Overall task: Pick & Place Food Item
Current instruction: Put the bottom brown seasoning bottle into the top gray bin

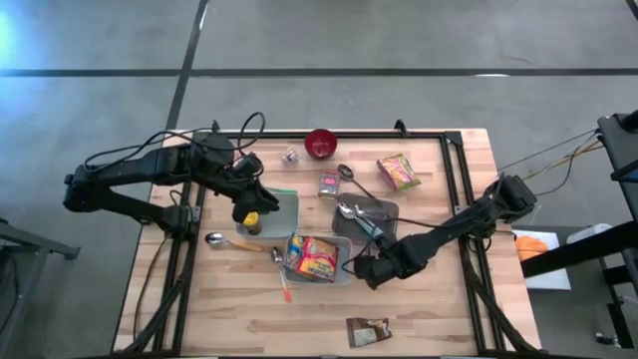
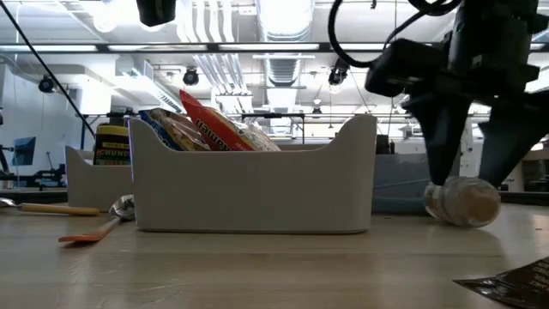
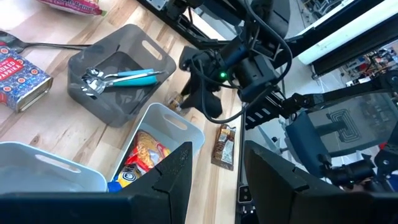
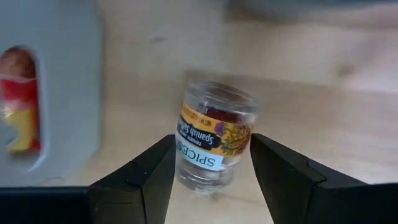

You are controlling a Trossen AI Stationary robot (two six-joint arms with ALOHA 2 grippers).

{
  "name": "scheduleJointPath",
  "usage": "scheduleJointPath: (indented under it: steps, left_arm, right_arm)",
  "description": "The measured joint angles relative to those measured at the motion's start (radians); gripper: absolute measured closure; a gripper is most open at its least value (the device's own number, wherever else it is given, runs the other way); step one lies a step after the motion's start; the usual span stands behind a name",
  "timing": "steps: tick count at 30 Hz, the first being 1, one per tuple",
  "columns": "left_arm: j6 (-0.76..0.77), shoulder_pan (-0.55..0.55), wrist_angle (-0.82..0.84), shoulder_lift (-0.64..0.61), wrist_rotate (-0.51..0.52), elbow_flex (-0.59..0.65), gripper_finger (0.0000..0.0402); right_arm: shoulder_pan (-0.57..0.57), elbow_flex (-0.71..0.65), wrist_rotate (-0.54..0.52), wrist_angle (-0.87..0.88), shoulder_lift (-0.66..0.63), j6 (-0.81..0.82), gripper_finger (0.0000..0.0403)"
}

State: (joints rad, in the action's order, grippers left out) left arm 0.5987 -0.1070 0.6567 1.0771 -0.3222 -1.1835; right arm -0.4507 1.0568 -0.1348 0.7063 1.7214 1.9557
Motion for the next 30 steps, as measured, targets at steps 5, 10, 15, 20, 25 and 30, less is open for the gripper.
scheduleJointPath:
  steps: [5,10,15,20,25,30]
  left_arm:
    - [0.0,0.0,0.0,0.0,0.0,0.0,0.0256]
    - [0.002,0.0,0.001,0.0,0.0,0.0,0.0256]
    - [0.002,0.0,0.0,0.0,0.0,0.0,0.0256]
    - [0.002,0.0,0.001,0.0,0.0,0.0,0.0256]
    - [0.002,0.0,0.021,0.0,0.0,0.0,0.0256]
    - [0.002,0.0,0.033,0.0,0.0,0.0,0.0256]
  right_arm:
    - [0.005,-0.045,-0.007,-0.064,-0.004,0.019,0.0199]
    - [0.027,-0.057,-0.008,-0.082,-0.005,-0.001,0.0199]
    - [0.063,-0.06,-0.025,-0.1,-0.004,-0.059,0.0199]
    - [0.096,-0.073,-0.026,-0.122,-0.005,-0.094,0.0199]
    - [0.111,-0.103,-0.018,-0.162,-0.005,-0.096,0.0199]
    - [0.112,-0.134,-0.002,-0.21,0.005,-0.066,0.0199]
